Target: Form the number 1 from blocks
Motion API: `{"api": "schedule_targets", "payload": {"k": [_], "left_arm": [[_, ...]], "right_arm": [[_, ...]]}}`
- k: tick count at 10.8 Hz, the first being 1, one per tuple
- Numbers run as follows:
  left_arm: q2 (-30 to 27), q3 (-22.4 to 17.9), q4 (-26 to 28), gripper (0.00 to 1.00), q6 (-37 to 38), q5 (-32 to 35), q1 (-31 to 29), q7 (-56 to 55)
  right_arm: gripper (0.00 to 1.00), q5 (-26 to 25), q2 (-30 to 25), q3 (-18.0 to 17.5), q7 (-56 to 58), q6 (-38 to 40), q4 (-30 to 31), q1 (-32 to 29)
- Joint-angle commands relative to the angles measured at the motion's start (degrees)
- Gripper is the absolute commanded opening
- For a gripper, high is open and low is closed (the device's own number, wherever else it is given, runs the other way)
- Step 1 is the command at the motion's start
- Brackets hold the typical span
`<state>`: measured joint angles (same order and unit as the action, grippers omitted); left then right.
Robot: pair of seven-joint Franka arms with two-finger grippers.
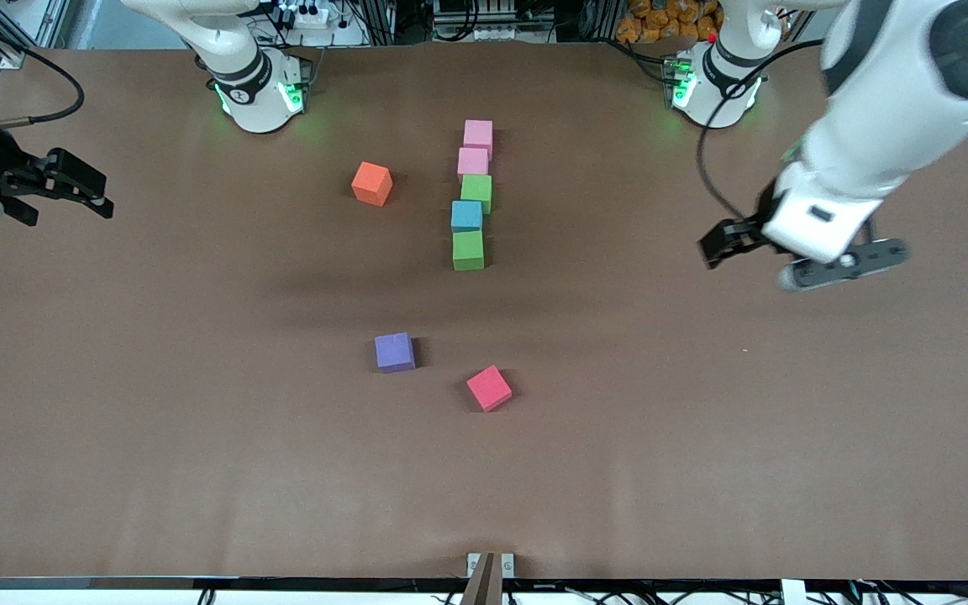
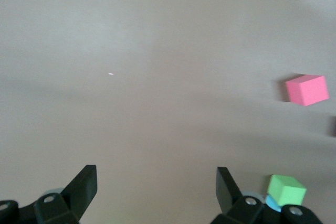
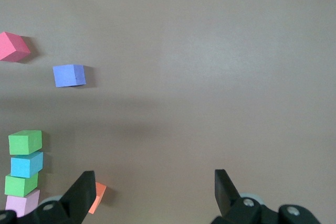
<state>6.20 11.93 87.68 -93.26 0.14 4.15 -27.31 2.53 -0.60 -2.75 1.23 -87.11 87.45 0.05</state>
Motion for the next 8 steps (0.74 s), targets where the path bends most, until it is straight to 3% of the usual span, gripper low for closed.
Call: {"api": "schedule_targets", "payload": {"k": [1,5,8], "left_arm": [[-4.0,1.2,2.2,1.0,2.8,-0.9,-7.1,12.9],[-9.7,-0.1,3.5,1.0,8.4,2.0,-10.6,22.5],[-10.4,-5.6,3.3,1.0,9.1,1.1,-8.8,27.0]], "right_arm": [[1.0,-0.2,0.2,-0.6,-0.9,0.6,-0.5,-0.6],[1.0,-0.2,0.2,-0.4,-0.8,0.9,-0.4,-0.7],[1.0,-0.2,0.1,-0.4,-0.8,1.1,-0.3,-0.7]]}}
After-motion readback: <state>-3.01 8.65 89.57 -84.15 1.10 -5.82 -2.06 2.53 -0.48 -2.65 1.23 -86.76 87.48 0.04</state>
